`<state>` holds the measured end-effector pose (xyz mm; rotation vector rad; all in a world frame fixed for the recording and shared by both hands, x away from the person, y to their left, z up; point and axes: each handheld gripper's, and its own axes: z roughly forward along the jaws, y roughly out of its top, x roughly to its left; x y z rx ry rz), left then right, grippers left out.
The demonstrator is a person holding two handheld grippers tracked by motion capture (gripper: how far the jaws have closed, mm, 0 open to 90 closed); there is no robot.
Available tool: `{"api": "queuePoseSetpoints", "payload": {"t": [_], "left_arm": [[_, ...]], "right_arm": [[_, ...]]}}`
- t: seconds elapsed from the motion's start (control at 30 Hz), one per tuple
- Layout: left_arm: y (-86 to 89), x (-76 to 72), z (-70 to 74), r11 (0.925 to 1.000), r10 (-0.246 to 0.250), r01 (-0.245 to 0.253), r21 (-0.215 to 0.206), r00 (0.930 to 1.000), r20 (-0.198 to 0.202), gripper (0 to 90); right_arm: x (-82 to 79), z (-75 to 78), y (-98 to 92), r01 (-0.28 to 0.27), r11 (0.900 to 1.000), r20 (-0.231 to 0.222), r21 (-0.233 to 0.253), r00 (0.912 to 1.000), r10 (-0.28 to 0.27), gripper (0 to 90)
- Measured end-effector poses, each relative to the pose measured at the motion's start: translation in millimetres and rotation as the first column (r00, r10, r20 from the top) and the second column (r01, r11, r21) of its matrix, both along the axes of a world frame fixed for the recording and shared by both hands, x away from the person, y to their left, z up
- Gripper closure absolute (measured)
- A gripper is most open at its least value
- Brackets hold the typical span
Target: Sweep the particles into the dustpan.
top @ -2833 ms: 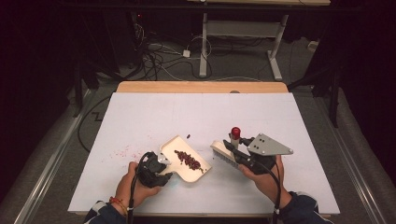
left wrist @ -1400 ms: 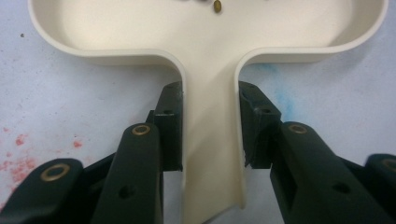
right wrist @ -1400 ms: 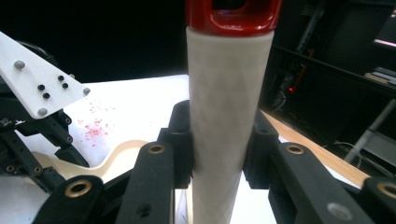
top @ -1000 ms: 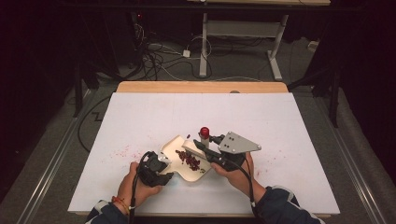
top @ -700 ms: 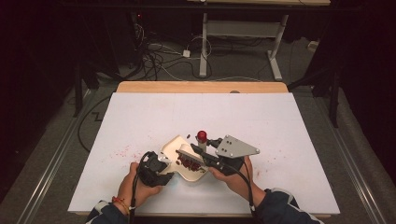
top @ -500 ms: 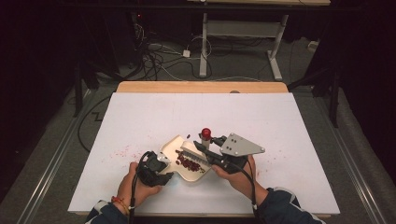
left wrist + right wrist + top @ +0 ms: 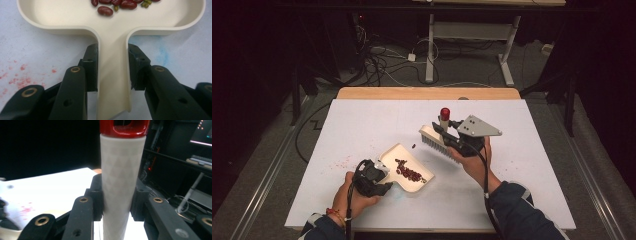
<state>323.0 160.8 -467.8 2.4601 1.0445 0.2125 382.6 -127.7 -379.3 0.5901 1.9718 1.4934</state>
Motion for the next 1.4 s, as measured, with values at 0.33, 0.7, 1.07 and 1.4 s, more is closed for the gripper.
{"api": "queuePoseSetpoints", "payload": {"t": [0.33, 0.7, 1.07, 1.4], "left_arm": [[10.4, 5.7, 0.0, 0.9996, 0.029, -0.029, -0.006, 0.9996, 0.002, 63.7], [13.3, 7.5, -0.7, 0.9993, 0.036, -0.036, -0.007, 0.9993, 0.005, 63.8], [12.9, 7.7, -1.7, 0.9994, 0.034, -0.034, -0.002, 0.9994, 0.004, 63.8], [12.8, 8.0, -1.3, 0.9994, 0.035, -0.035, -0.001, 0.9994, 0.006, 63.8]], "right_arm": [[47.2, -11.2, 13.2, 0.069, 0.998, -0.035, 0.009, 0.9970, -0.069, 69.4], [56.2, -20.9, 28.7, 0.081, 0.997, -0.041, -0.020, 0.9958, -0.082, 69.4], [35.3, -27.5, 36.6, 0.012, 1.000, -0.048, -0.018, 0.9988, -0.013, 68.7], [14.9, -32.3, 38.0, -0.078, 0.997, -0.036, -0.018, 0.9963, 0.078, 68.1]]}}
